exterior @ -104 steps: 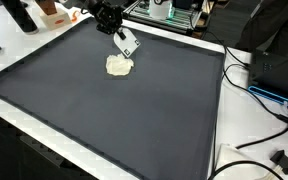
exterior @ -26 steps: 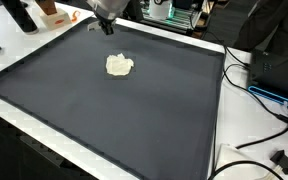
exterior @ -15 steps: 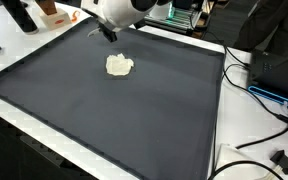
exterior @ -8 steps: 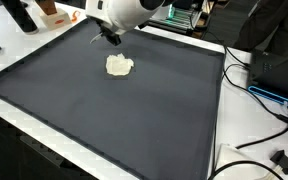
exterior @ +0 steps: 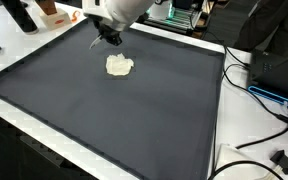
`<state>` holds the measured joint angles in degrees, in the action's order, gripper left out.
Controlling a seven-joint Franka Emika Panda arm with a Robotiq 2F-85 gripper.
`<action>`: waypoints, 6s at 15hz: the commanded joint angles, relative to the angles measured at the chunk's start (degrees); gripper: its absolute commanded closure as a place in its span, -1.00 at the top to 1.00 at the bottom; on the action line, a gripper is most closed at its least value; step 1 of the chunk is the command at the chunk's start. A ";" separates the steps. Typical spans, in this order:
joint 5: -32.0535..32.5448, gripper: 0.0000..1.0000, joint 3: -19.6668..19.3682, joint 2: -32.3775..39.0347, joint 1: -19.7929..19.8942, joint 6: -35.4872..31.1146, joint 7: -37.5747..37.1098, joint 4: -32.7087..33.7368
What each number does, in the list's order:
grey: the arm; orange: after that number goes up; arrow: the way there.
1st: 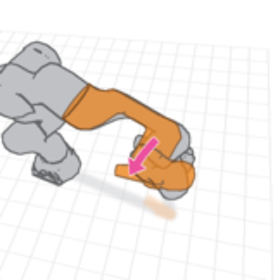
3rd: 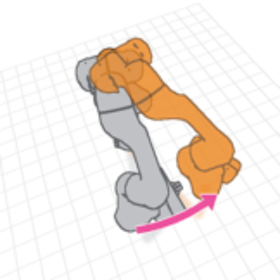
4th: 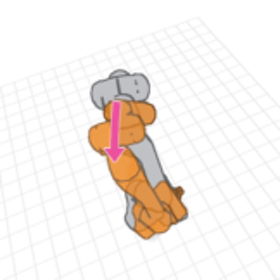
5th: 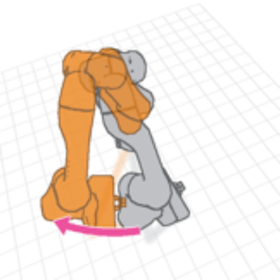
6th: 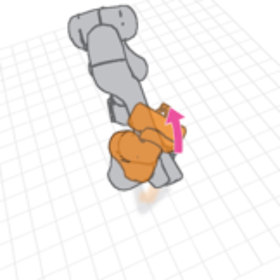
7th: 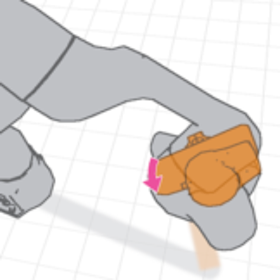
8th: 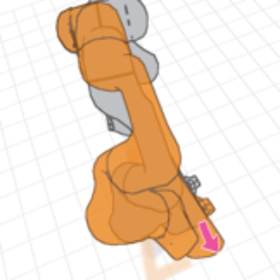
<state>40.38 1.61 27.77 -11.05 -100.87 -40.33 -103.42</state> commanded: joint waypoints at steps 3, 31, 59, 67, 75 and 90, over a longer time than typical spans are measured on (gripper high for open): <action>-7.10 -0.98 0.58 -6.77 2.44 -4.09 9.14 -3.09; -37.89 -0.98 0.58 -31.21 7.81 -14.80 66.51 -15.93; -38.06 -0.98 2.20 -14.74 9.76 -26.59 86.36 -16.66; -39.60 -0.98 4.41 -11.65 11.68 -33.78 92.70 -19.99; -42.38 -0.98 5.64 -11.54 13.05 -42.16 96.74 -23.69; -38.88 -0.98 2.88 -11.94 13.85 -39.90 92.02 -26.32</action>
<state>-0.08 5.48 16.22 1.51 -139.48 50.77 -125.91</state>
